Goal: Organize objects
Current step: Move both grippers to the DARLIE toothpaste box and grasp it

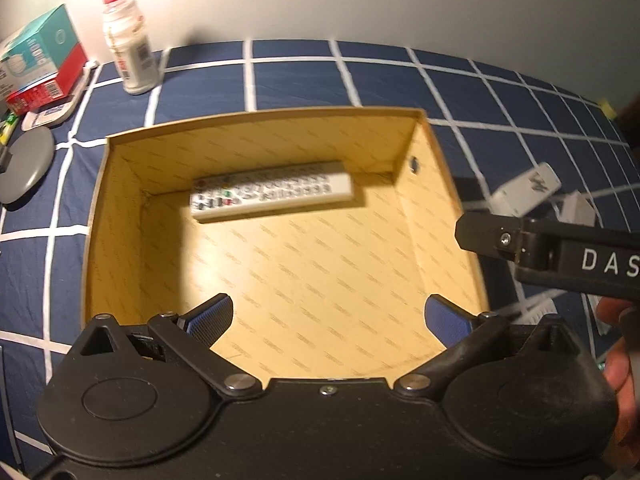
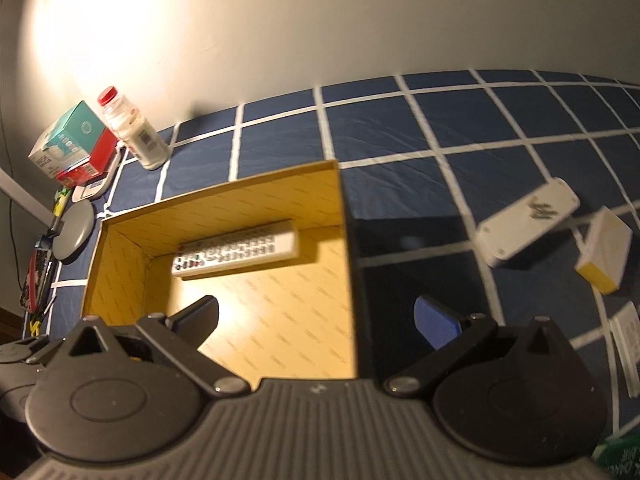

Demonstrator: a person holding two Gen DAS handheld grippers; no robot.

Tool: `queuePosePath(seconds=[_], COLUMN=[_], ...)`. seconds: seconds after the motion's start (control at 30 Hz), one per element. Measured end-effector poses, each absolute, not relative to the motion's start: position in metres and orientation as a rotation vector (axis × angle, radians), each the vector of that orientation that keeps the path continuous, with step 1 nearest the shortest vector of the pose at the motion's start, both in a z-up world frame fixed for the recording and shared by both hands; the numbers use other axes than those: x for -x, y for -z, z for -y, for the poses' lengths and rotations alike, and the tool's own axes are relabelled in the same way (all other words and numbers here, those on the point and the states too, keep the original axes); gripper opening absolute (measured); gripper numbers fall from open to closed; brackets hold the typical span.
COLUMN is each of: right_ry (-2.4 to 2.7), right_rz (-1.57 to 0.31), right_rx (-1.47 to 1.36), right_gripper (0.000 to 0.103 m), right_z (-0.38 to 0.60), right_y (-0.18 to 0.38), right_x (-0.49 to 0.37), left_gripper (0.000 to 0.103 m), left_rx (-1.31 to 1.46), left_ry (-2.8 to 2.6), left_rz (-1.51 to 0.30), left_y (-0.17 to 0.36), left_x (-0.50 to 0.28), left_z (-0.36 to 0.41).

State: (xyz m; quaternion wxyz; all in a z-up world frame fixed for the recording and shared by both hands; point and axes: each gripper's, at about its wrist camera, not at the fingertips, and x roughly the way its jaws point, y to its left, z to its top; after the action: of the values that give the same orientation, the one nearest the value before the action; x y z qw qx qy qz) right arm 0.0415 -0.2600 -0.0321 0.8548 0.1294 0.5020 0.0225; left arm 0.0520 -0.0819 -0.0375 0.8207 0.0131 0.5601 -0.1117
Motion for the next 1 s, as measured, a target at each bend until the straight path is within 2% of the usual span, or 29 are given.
queuePosePath(seconds=[0.67,1.0], right_ry=[0.122,0.188], right_rz=[-1.072,-1.126], right_rx=[-0.384,-0.413], right_gripper=[0.103,0.103], right_z=[0.403,0.478], right_y=[0.048,0.067], right_x=[0.037,0.071], left_gripper=[0.103,0.103], left_rx=[-0.134,-0.151], left_ry=[0.378,0.425], left_rz=[-1.229,-1.296], left_y=[0.047,0.074], left_x=[0.001,0.025], left_z=[0.218,0.284])
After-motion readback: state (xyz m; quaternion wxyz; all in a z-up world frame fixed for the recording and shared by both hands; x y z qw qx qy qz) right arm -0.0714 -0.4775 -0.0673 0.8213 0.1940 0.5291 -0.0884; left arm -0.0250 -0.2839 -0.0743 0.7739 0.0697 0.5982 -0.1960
